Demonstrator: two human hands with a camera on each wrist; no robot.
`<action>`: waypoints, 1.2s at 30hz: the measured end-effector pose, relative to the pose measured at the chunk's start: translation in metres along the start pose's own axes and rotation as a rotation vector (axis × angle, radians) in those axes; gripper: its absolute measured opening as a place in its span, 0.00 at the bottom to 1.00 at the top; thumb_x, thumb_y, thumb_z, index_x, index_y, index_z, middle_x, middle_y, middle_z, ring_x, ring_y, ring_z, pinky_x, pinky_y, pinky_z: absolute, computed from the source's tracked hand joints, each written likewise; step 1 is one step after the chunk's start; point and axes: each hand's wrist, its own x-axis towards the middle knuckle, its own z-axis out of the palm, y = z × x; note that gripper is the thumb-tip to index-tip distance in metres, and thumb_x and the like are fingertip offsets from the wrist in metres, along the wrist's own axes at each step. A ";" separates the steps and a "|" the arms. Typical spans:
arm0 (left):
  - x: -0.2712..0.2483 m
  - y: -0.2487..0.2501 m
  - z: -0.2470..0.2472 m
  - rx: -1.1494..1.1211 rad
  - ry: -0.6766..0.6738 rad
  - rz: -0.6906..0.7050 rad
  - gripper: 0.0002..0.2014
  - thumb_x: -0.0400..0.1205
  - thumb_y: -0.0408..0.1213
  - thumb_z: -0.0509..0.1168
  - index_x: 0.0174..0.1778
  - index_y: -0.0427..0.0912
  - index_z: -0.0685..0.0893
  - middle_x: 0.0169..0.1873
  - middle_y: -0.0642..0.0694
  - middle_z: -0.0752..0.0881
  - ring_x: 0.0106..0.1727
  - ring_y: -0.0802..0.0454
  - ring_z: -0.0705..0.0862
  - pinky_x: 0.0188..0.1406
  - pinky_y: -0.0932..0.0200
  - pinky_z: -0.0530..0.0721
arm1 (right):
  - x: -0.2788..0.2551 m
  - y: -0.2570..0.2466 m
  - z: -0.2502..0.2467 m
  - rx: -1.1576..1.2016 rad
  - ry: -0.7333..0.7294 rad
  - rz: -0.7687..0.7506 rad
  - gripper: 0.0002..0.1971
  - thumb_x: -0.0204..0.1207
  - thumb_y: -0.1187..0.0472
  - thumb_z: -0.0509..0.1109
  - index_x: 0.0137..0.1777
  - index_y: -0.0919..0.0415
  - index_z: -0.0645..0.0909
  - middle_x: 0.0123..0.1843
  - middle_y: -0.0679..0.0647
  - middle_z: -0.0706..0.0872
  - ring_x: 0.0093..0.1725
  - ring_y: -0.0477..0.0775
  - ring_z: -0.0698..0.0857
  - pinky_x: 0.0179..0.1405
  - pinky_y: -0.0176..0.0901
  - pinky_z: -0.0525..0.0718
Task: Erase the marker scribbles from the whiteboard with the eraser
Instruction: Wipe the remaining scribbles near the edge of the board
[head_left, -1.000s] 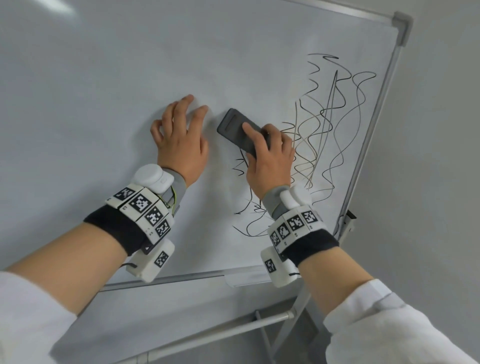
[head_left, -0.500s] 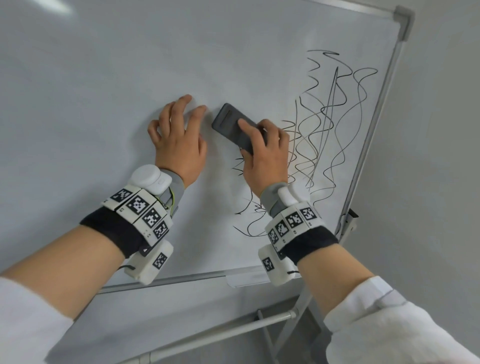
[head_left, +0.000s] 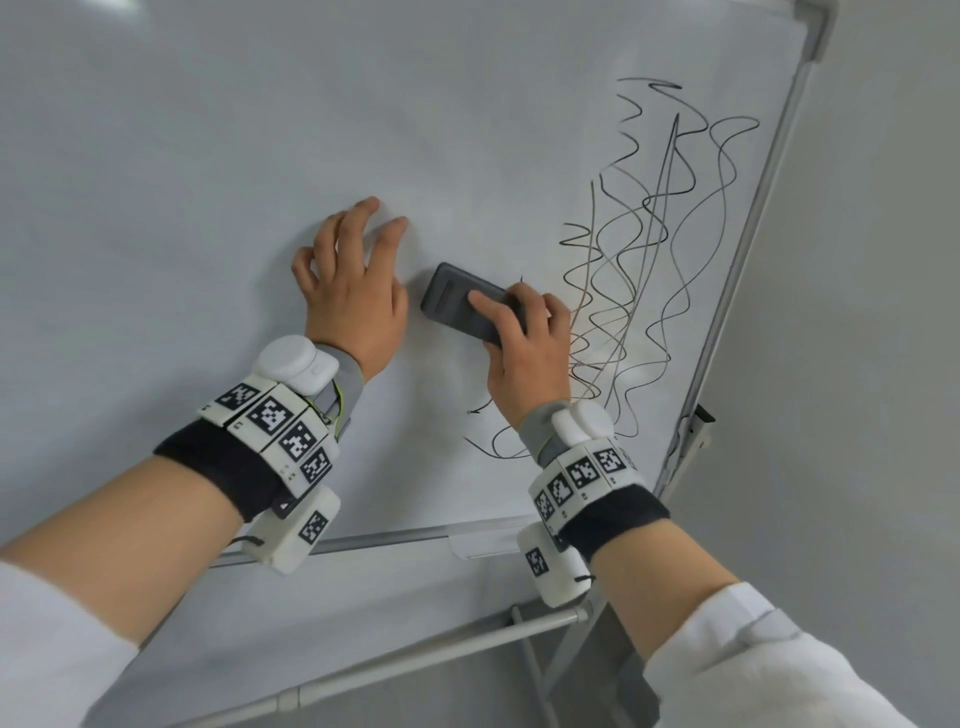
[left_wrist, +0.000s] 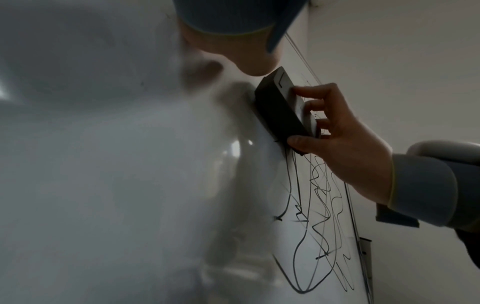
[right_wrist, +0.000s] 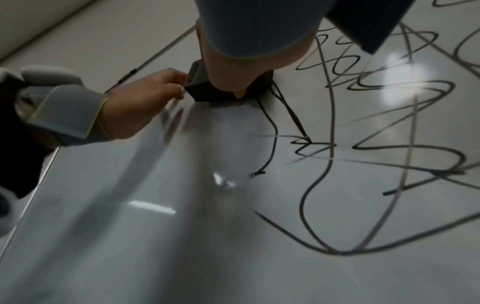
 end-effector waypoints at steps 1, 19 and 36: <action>-0.001 0.000 0.000 -0.002 0.000 0.000 0.27 0.72 0.36 0.47 0.69 0.47 0.72 0.74 0.42 0.68 0.71 0.39 0.64 0.61 0.39 0.64 | 0.005 0.000 -0.002 0.001 0.001 0.002 0.34 0.62 0.78 0.69 0.65 0.47 0.72 0.64 0.56 0.73 0.56 0.64 0.68 0.56 0.55 0.75; -0.032 0.006 0.013 -0.020 -0.031 -0.006 0.27 0.72 0.33 0.51 0.69 0.47 0.71 0.75 0.42 0.67 0.72 0.44 0.59 0.62 0.39 0.64 | -0.012 0.014 -0.003 0.009 -0.004 -0.021 0.35 0.62 0.80 0.63 0.64 0.45 0.72 0.64 0.52 0.68 0.58 0.63 0.67 0.60 0.54 0.73; -0.057 0.008 0.020 -0.025 -0.041 -0.016 0.29 0.70 0.32 0.51 0.70 0.48 0.71 0.74 0.42 0.67 0.74 0.44 0.59 0.63 0.41 0.63 | -0.022 0.013 -0.006 0.073 -0.033 0.099 0.36 0.61 0.82 0.64 0.64 0.47 0.72 0.63 0.55 0.75 0.60 0.65 0.68 0.65 0.44 0.68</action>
